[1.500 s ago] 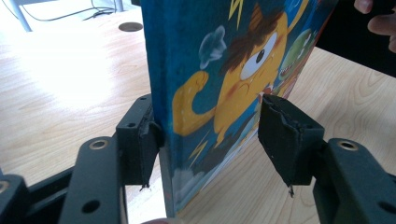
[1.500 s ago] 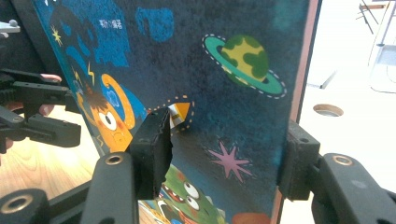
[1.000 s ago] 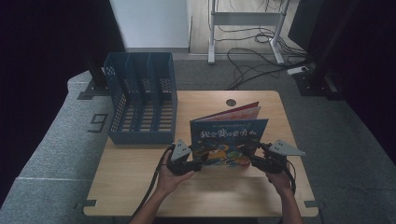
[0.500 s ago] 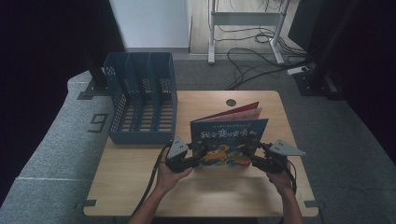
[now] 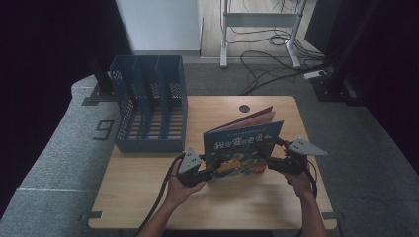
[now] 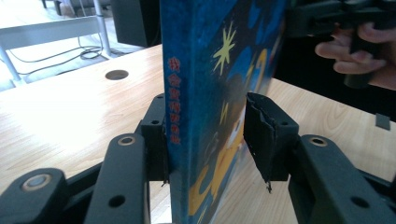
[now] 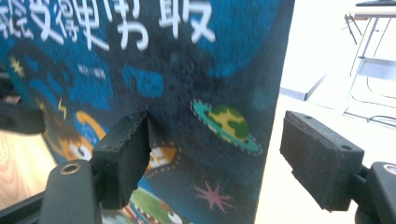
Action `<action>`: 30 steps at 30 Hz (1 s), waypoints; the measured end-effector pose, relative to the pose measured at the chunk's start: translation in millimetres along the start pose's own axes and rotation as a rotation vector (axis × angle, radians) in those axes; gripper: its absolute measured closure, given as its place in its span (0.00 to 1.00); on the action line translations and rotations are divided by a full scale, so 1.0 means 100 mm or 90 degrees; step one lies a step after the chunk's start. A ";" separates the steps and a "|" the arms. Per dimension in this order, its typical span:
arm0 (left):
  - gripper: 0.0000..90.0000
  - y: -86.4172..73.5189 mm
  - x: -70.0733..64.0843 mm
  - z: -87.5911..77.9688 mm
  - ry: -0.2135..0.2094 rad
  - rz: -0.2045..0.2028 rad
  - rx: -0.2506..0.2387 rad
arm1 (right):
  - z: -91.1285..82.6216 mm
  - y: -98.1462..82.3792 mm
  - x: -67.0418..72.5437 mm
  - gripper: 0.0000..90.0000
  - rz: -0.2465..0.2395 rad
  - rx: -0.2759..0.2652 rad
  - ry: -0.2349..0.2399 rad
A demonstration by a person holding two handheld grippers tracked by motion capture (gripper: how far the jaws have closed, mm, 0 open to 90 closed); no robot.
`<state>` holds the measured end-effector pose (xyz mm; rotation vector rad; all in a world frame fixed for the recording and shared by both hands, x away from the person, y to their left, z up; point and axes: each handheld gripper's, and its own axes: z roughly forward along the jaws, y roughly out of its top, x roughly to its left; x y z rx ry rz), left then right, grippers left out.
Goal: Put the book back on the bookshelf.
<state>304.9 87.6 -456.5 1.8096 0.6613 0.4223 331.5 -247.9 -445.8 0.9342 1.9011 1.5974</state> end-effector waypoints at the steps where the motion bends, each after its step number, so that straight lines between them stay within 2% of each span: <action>1: 0.60 0.00 0.00 0.00 -0.001 0.001 0.000 | 0.02 0.01 -0.01 0.24 0.002 0.000 0.004; 5: 0.60 0.01 0.00 -0.01 -0.006 0.006 -0.002 | 0.08 0.04 -0.02 0.24 0.001 0.001 0.023; 8: 0.59 0.02 -0.01 -0.01 -0.012 0.011 -0.004 | 0.13 0.05 0.03 0.26 -0.007 0.007 0.046; 9: 0.58 0.03 -0.02 -0.01 -0.013 0.012 -0.005 | 0.15 0.04 0.06 0.23 -0.017 0.010 0.048; 11: 0.58 0.05 -0.01 -0.02 -0.011 0.014 -0.005 | 0.18 0.04 0.10 0.20 -0.032 0.014 0.031; 17: 0.56 0.12 0.00 -0.08 -0.009 0.005 -0.027 | 0.20 0.03 0.13 0.24 -0.025 0.003 0.043; 21: 0.55 0.19 0.02 -0.12 -0.009 0.002 -0.024 | 0.24 0.03 0.17 0.25 -0.029 -0.003 0.052; 26: 0.57 0.26 0.08 -0.20 -0.011 -0.017 -0.037 | 0.29 0.05 0.22 0.27 -0.035 0.000 0.061; 30: 0.56 0.29 0.12 -0.23 -0.026 -0.035 -0.047 | 0.33 0.06 0.24 0.27 -0.035 0.000 0.065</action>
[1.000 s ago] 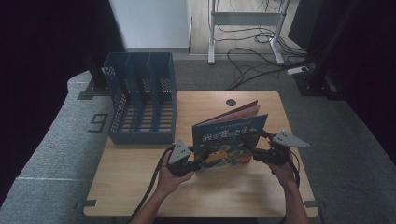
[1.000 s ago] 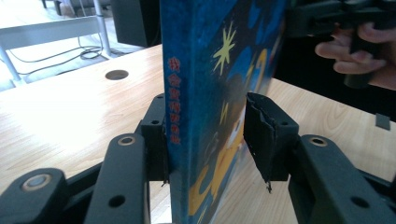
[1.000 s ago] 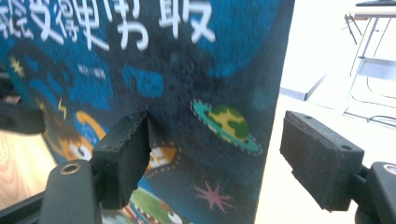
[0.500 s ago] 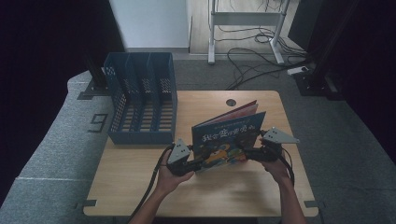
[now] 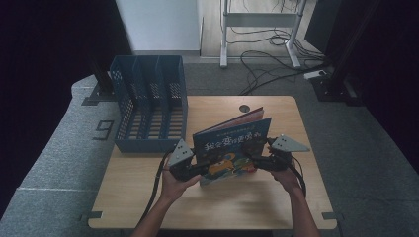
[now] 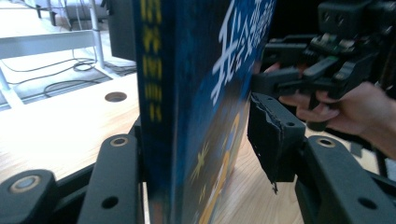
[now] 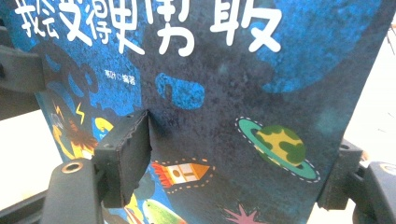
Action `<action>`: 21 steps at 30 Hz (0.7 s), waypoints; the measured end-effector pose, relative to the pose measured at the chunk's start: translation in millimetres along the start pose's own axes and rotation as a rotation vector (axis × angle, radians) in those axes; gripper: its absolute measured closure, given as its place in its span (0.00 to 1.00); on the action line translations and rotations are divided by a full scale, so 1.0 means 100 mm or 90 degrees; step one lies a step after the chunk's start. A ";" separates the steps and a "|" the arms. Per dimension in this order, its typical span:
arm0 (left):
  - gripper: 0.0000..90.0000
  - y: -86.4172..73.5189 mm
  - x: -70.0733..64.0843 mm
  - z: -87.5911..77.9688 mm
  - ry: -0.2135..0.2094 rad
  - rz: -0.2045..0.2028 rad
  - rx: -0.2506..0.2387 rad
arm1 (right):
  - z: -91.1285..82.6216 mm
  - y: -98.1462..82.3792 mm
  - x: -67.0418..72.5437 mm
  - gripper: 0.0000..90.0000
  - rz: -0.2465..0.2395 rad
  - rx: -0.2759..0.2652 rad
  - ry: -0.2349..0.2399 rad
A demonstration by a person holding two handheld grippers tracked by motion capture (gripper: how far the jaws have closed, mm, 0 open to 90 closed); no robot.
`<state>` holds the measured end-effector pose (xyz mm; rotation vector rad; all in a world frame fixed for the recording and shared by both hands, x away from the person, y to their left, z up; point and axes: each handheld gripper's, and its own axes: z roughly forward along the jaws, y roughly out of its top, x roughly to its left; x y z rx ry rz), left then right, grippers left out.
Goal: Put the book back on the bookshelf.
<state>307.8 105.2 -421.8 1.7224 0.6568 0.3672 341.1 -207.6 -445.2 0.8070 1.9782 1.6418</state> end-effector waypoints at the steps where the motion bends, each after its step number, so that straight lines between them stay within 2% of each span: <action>1: 0.57 0.01 0.01 0.00 -0.002 -0.002 -0.002 | 0.01 0.00 0.00 0.27 -0.001 0.000 0.002; 6: 0.59 0.04 0.03 -0.01 -0.004 -0.007 -0.014 | 0.03 0.00 0.02 0.27 0.000 -0.001 0.008; 12: 0.66 0.14 0.08 -0.03 -0.008 -0.001 -0.003 | 0.03 0.01 0.02 0.29 0.003 -0.001 0.010; 18: 0.67 0.19 0.09 -0.03 -0.028 0.001 -0.006 | 0.06 0.01 0.02 0.29 0.000 -0.002 0.019; 21: 0.67 0.18 0.06 -0.02 -0.036 0.012 -0.001 | 0.07 0.01 0.05 0.29 -0.002 0.000 0.027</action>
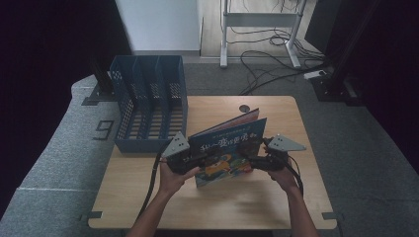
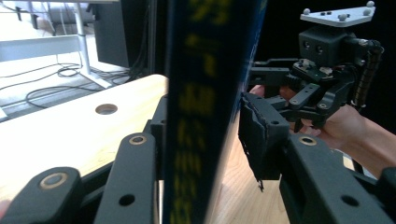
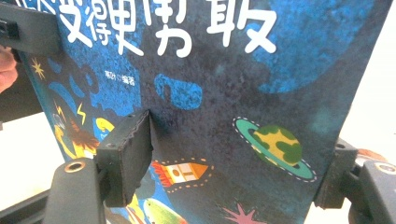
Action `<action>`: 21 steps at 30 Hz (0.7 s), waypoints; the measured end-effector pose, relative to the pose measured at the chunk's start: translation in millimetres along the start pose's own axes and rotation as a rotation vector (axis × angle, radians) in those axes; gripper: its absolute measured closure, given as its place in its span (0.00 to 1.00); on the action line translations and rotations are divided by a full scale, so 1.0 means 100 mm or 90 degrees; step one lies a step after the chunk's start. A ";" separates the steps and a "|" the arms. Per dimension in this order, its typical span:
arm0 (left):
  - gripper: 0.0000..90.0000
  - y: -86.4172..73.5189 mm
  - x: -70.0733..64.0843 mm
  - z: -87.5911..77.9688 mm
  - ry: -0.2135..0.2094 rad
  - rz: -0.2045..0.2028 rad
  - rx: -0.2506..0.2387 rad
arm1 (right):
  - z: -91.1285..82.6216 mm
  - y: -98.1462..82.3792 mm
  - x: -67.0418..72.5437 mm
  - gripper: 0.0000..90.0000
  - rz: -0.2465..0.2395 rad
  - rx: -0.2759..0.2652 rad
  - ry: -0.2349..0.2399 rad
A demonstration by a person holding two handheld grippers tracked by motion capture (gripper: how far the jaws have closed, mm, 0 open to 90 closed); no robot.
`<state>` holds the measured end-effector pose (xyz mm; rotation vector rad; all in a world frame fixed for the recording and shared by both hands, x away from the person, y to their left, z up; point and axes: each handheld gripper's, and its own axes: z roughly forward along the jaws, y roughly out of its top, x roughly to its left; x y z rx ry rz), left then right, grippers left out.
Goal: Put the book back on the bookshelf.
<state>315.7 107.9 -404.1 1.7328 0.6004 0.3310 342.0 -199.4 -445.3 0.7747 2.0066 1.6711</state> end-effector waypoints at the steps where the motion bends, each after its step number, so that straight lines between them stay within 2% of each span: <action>1: 0.67 0.00 -0.02 0.00 -0.001 0.005 0.002 | 0.00 0.00 0.01 0.28 -0.002 0.000 0.004; 4: 0.72 -0.01 -0.04 -0.01 -0.012 0.012 -0.001 | 0.00 -0.01 0.02 0.28 -0.004 0.000 0.009; 9: 0.76 -0.03 -0.07 -0.02 -0.013 0.036 -0.007 | 0.00 0.00 0.02 0.26 -0.007 0.004 0.013; 16: 0.78 -0.05 -0.14 -0.02 -0.003 0.053 -0.011 | -0.03 0.00 0.05 0.24 -0.015 0.014 -0.011; 18: 0.81 -0.05 -0.15 -0.02 -0.001 0.057 -0.012 | -0.05 0.01 0.04 0.25 -0.011 0.016 -0.038; 21: 0.84 -0.06 -0.18 -0.01 -0.007 0.065 -0.016 | -0.08 0.00 0.02 0.25 0.001 0.019 -0.037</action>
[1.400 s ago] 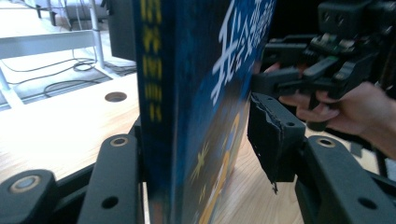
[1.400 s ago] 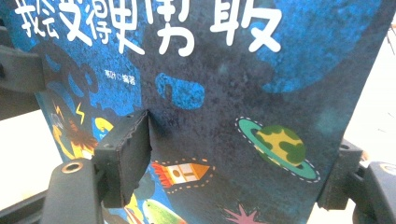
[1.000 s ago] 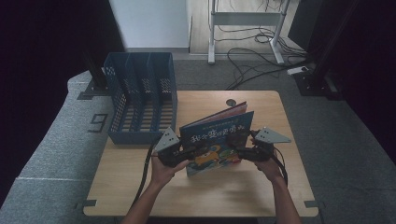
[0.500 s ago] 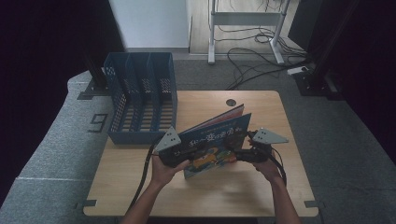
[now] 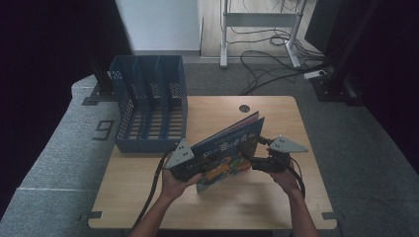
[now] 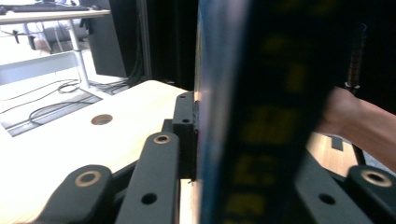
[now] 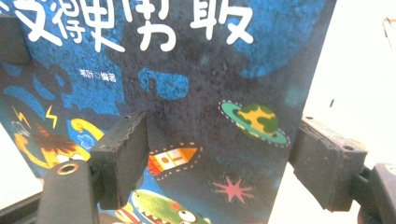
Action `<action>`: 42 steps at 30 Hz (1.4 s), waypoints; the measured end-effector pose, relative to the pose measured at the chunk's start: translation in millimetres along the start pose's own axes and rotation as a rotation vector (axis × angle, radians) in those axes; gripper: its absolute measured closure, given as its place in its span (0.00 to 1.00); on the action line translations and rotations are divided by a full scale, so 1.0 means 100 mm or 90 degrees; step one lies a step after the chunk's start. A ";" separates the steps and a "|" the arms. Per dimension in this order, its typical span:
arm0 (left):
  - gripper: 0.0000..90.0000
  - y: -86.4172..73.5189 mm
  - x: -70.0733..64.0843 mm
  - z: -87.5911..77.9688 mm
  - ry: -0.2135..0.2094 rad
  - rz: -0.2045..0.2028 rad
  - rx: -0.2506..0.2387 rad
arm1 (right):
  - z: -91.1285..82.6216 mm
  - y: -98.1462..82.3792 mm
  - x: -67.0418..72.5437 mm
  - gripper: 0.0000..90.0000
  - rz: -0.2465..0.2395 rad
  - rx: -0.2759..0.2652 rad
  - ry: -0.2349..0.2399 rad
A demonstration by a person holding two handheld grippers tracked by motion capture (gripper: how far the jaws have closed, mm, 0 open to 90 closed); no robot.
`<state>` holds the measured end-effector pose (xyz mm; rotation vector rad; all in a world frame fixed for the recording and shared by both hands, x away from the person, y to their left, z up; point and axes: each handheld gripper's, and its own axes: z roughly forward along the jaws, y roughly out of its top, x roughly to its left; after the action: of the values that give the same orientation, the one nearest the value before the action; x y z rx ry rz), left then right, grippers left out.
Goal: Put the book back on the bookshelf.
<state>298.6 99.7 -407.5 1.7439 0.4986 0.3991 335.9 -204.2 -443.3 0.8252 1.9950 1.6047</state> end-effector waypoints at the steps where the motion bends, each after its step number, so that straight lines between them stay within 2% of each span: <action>1: 0.86 0.00 -0.01 0.01 -0.001 0.004 -0.002 | 0.00 0.00 0.00 0.25 -0.001 0.002 -0.001; 5: 0.86 -0.01 -0.04 0.05 -0.017 -0.001 -0.009 | 0.01 -0.02 0.02 0.25 -0.009 0.001 -0.006; 8: 0.86 -0.01 -0.06 0.06 -0.018 0.000 -0.014 | 0.00 -0.02 0.03 0.26 -0.014 0.001 -0.009; 11: 0.88 -0.01 -0.07 0.06 -0.013 0.006 -0.014 | -0.02 -0.03 0.01 0.29 -0.015 -0.003 -0.009; 18: 0.91 0.00 -0.10 0.05 0.002 0.020 -0.013 | -0.04 -0.04 0.02 0.29 -0.014 -0.007 -0.015; 22: 0.92 -0.01 -0.11 0.04 0.013 0.007 -0.019 | -0.11 -0.11 0.01 0.29 0.008 -0.029 -0.031; 27: 0.92 0.02 -0.09 0.03 0.017 -0.022 -0.025 | -0.23 -0.23 0.02 0.30 0.036 -0.052 -0.050; 30: 0.92 0.05 -0.08 0.01 0.019 -0.035 -0.031 | -0.27 -0.28 0.01 0.30 0.027 -0.037 -0.061; 35: 0.92 0.11 -0.10 -0.05 0.017 -0.038 -0.042 | -0.34 -0.34 -0.05 0.31 0.050 -0.038 -0.078; 42: 0.92 0.19 -0.12 -0.12 0.018 -0.038 -0.040 | -0.35 -0.40 -0.06 0.31 0.061 -0.025 -0.073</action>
<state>284.3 99.9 -386.6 1.6607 0.5520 0.3930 309.9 -238.5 -474.8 0.9876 1.8632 1.6054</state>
